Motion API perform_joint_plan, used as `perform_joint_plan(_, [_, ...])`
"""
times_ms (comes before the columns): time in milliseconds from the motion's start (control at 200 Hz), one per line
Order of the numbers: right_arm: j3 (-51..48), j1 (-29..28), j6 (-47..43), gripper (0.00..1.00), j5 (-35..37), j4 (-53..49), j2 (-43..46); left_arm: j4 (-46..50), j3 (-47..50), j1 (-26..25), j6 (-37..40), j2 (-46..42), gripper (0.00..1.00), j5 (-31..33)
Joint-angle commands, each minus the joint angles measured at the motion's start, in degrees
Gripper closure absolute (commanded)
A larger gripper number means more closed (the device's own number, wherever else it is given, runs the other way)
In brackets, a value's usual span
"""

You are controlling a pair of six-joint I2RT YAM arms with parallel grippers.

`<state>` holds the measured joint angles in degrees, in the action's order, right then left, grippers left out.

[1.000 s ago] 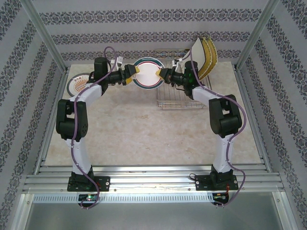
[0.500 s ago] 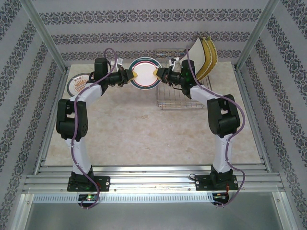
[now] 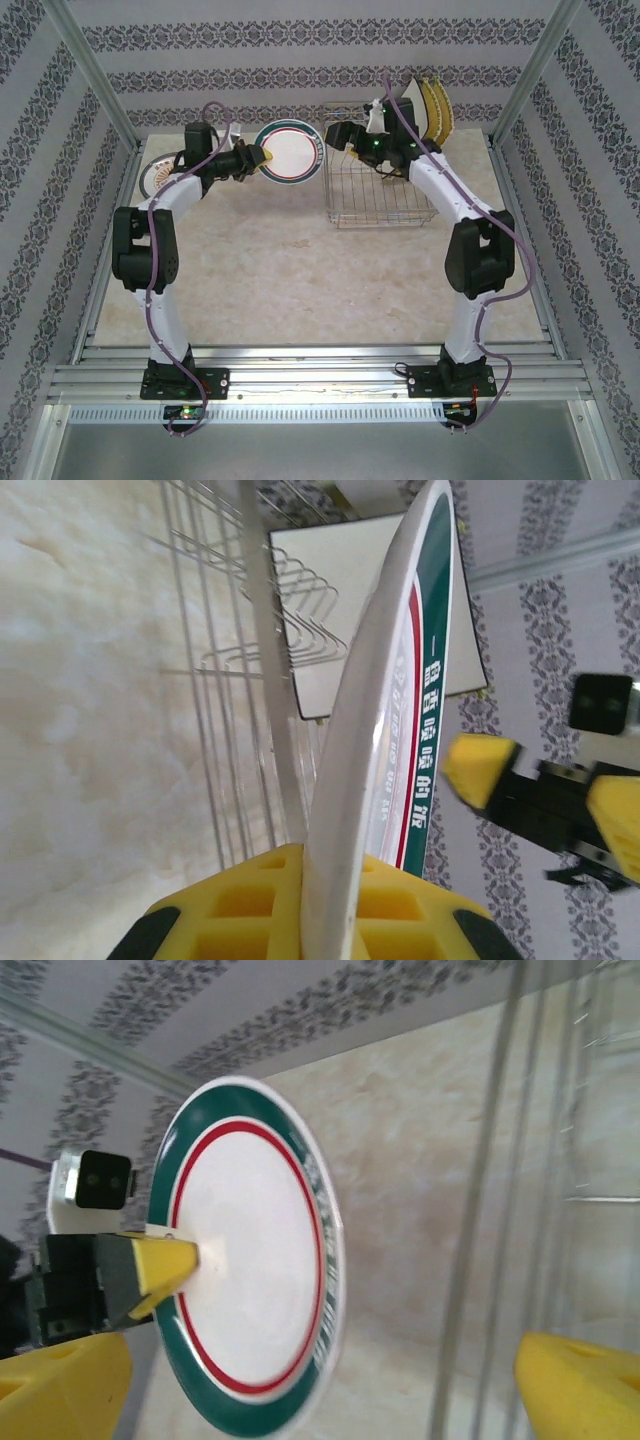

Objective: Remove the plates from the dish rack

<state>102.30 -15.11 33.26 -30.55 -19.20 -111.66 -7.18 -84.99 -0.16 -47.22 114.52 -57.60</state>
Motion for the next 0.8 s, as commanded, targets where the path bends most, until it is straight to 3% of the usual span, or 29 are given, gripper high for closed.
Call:
perform_joint_plan(0, [5.0,0.8,-13.1,0.02,13.7,-20.2,3.6,-5.0,1.9,2.8,-1.8,-3.6,1.0,0.2])
perform_joint_plan(235, [9.6,0.8,-21.4,0.02,32.8,-36.2,4.0,-7.2,7.2,9.2,-2.7,-6.8,1.0,2.3])
perform_joint_plan(380, [9.1,1.6,-23.0,0.02,38.4,-39.5,3.8,-4.9,8.7,12.6,-0.9,-8.1,1.0,3.9])
perform_joint_plan(545, [10.9,2.5,-23.7,0.02,38.5,-41.9,1.6,1.0,9.7,15.3,3.9,-10.5,1.0,9.0])
perform_joint_plan(794, [11.0,2.8,-23.9,0.02,38.4,-41.6,0.1,-0.5,12.5,20.7,2.4,-11.8,1.0,11.9])
